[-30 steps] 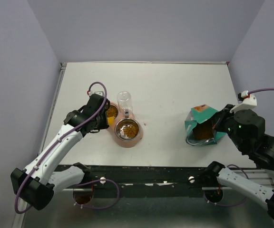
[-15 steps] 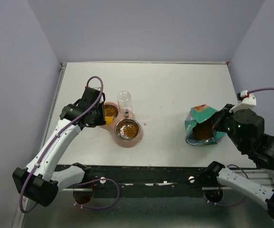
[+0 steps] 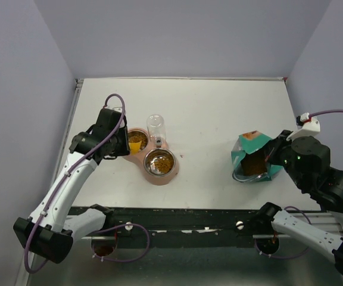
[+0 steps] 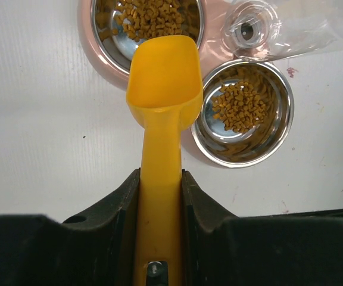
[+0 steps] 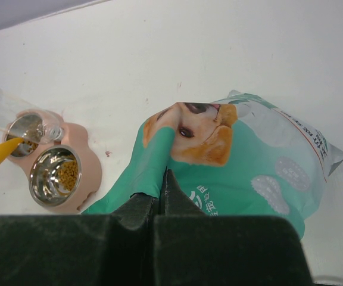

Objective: Serve the pet food

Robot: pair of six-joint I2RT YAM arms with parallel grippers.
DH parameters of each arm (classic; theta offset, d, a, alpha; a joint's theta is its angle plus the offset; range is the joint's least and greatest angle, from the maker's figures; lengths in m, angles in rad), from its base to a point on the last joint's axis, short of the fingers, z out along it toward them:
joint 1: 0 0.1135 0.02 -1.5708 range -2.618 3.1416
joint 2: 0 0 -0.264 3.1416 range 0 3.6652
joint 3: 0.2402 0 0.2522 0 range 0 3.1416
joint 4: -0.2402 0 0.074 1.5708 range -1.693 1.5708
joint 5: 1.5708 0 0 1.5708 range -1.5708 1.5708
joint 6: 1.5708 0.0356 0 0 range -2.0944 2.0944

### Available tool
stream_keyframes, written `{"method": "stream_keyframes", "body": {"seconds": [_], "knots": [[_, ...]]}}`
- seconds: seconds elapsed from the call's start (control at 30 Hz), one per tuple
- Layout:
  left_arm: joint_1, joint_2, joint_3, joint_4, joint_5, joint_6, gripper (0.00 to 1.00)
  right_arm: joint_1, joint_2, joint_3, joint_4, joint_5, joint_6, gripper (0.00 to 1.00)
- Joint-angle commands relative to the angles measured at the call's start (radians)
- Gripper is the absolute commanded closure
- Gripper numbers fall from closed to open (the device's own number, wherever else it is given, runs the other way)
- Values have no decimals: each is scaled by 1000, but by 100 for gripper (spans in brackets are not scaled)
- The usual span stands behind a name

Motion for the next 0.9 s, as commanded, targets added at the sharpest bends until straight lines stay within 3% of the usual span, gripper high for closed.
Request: {"method": "stream_keyframes", "body": {"seconds": [0.0, 0.3, 0.57, 0.67, 0.87], "knots": [[10, -79, -42, 77, 27, 7, 100, 3, 8, 34, 116, -1, -10, 100], [10, -274, -144, 139, -12, 22, 100, 1, 42, 37, 132, -10, -31, 100], [10, -498, -105, 230, 4, 132, 100, 3, 77, 38, 151, -22, -53, 100], [11, -558, -67, 325, 61, 177, 100, 3, 91, 43, 158, -25, -57, 100], [10, -480, 75, 415, 390, 251, 100, 3, 114, 44, 169, -42, -73, 100]]}}
